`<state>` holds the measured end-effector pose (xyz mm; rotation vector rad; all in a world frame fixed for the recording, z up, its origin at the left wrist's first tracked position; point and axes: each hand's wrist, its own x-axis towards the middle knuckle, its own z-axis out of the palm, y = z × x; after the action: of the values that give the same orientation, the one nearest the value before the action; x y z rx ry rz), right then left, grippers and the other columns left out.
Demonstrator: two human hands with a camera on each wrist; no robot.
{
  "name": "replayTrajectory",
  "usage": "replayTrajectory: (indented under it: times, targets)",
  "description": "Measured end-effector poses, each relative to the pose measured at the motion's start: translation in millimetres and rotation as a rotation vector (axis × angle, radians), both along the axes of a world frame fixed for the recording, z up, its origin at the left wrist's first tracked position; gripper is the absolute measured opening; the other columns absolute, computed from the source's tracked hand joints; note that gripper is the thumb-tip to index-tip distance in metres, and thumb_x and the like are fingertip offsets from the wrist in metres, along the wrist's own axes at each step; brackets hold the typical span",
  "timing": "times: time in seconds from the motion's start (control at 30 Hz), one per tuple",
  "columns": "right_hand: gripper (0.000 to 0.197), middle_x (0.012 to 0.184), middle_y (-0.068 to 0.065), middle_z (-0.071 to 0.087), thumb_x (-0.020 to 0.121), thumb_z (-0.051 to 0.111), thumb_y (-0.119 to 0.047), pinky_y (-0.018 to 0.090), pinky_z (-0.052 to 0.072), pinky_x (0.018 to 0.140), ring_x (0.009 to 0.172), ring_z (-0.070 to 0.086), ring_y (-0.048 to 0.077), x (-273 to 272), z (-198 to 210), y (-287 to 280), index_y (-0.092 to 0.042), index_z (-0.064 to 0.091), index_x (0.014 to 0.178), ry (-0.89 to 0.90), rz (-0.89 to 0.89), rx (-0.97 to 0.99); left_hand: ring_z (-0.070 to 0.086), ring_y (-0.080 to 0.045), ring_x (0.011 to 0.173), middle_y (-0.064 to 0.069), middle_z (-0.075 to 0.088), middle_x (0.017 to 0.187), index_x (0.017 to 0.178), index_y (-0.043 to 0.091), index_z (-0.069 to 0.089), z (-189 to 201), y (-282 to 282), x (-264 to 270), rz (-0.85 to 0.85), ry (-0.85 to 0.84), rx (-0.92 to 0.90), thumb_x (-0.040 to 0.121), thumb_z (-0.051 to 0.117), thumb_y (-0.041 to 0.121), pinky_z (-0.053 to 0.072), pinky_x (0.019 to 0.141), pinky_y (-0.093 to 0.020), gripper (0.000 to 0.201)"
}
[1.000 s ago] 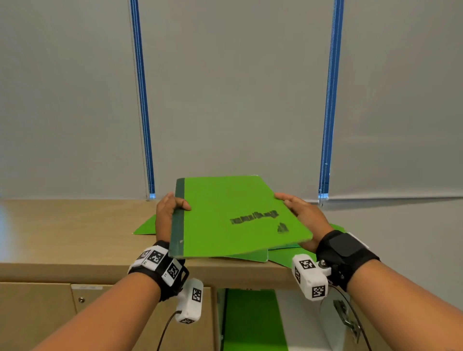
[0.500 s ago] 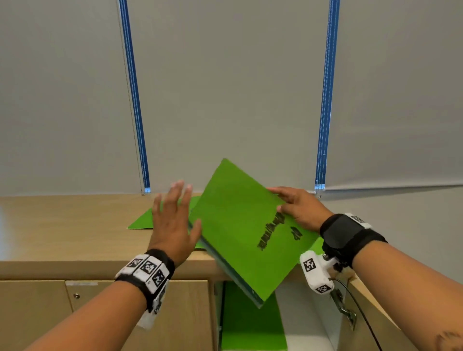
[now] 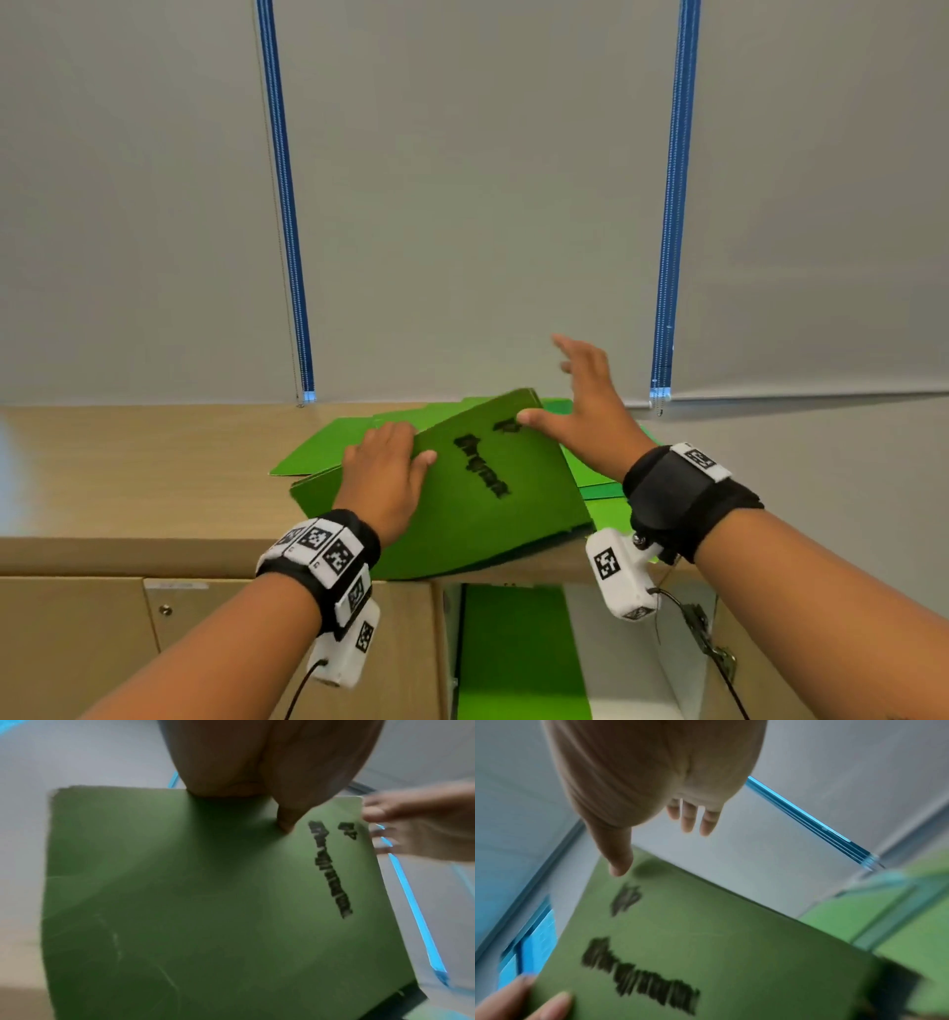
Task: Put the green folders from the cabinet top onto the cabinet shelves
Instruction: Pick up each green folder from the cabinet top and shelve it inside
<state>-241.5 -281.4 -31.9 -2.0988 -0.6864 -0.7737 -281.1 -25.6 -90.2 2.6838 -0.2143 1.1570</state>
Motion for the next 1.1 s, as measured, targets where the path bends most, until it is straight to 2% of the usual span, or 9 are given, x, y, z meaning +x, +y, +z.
replayTrajectory:
  times: [0.23, 0.33, 0.5, 0.6, 0.7, 0.8, 0.93, 1.03, 1.1]
  targets:
    - [0.101, 0.153, 0.008, 0.021, 0.073, 0.079, -0.019, 0.032, 0.035, 0.106, 0.137, 0.035, 0.024, 8, -40, -7, -0.018, 0.014, 0.15, 0.368, -0.035, 0.534, 0.046, -0.027, 0.082, -0.009, 0.049, 0.086, 0.09, 0.011, 0.043, 5, 28, 0, -0.005, -0.13, -0.416, 0.096, 0.05, 0.031, 0.041, 0.075, -0.044, 0.022]
    - [0.092, 0.152, 0.005, 0.029, 0.075, 0.076, -0.018, 0.041, 0.036, 0.11, 0.135, 0.038, 0.022, 6, -57, 3, -0.02, 0.021, 0.149, 0.509, 0.112, 0.576, 0.049, -0.029, 0.084, -0.012, 0.05, 0.087, 0.095, 0.007, 0.042, 15, 30, -1, -0.104, -0.153, -0.721, 0.098, 0.047, 0.032, 0.045, 0.076, -0.045, 0.026]
    - [0.037, 0.129, 0.005, 0.062, 0.09, 0.062, -0.011, 0.038, 0.047, 0.101, 0.115, 0.061, 0.019, -1, -65, 19, -0.018, 0.052, 0.125, 0.565, 0.329, 0.543, 0.04, -0.017, 0.09, 0.001, 0.043, 0.091, 0.119, 0.012, 0.034, 18, 10, -10, -0.196, 0.032, -0.971, 0.102, 0.038, 0.033, 0.036, 0.081, -0.031, 0.027]
    - [0.031, 0.121, 0.003, 0.068, 0.091, 0.059, -0.008, 0.041, 0.046, 0.103, 0.113, 0.063, 0.019, 0, -73, 15, -0.015, 0.059, 0.121, 0.571, 0.333, 0.576, 0.045, -0.023, 0.121, -0.007, 0.05, 0.129, 0.131, 0.01, 0.034, -2, 15, 0, -0.207, 0.105, -1.024, 0.097, 0.042, 0.04, 0.036, 0.106, -0.042, 0.046]
    - [0.031, 0.117, 0.005, 0.07, 0.091, 0.058, -0.006, 0.043, 0.05, 0.097, 0.109, 0.066, 0.023, 0, -81, 3, -0.015, 0.06, 0.12, 0.615, 0.332, 0.527, 0.05, -0.031, 0.123, -0.011, 0.051, 0.133, 0.127, 0.014, 0.042, -17, 16, 4, -0.229, 0.131, -1.124, 0.084, 0.055, 0.039, 0.04, 0.105, -0.052, 0.052]
    - [0.026, 0.098, 0.005, 0.074, 0.082, 0.063, -0.017, 0.038, 0.055, 0.081, 0.089, 0.069, 0.022, -1, -79, -10, -0.015, 0.065, 0.108, 0.559, 0.2, 0.313, 0.044, -0.032, 0.124, -0.014, 0.038, 0.137, 0.137, 0.009, 0.036, -17, 11, 0, -0.047, -0.116, -0.977, 0.078, 0.069, 0.013, 0.035, 0.109, -0.048, 0.068]
    - [0.01, 0.067, 0.0, 0.053, 0.078, 0.059, -0.022, 0.029, 0.036, 0.056, 0.061, 0.05, 0.017, -10, -54, -16, -0.015, 0.053, 0.076, 0.32, -0.063, -0.323, 0.02, -0.029, 0.143, -0.013, 0.023, 0.152, 0.148, 0.011, 0.021, -6, 0, -18, -0.005, -0.31, -0.313, 0.074, 0.066, 0.036, 0.014, 0.116, -0.05, 0.09]
    - [0.02, 0.087, 0.003, 0.065, 0.079, 0.055, -0.035, 0.03, 0.041, 0.062, 0.083, 0.061, 0.027, -33, -32, 3, -0.02, 0.057, 0.092, 0.145, -0.163, -0.768, 0.027, -0.023, 0.143, -0.006, 0.035, 0.151, 0.149, 0.017, 0.025, 0, -22, -25, -0.132, -0.099, 0.255, 0.081, 0.052, 0.051, 0.015, 0.117, -0.052, 0.081]
    - [0.029, 0.099, 0.004, 0.067, 0.079, 0.054, -0.036, 0.031, 0.042, 0.066, 0.093, 0.063, 0.028, -41, -22, 19, -0.025, 0.058, 0.106, 0.022, -0.167, -0.901, 0.046, -0.021, 0.131, -0.001, 0.05, 0.14, 0.146, 0.024, 0.03, -2, -37, -27, -0.189, 0.146, 0.357, 0.09, 0.047, 0.049, 0.031, 0.112, -0.042, 0.063]
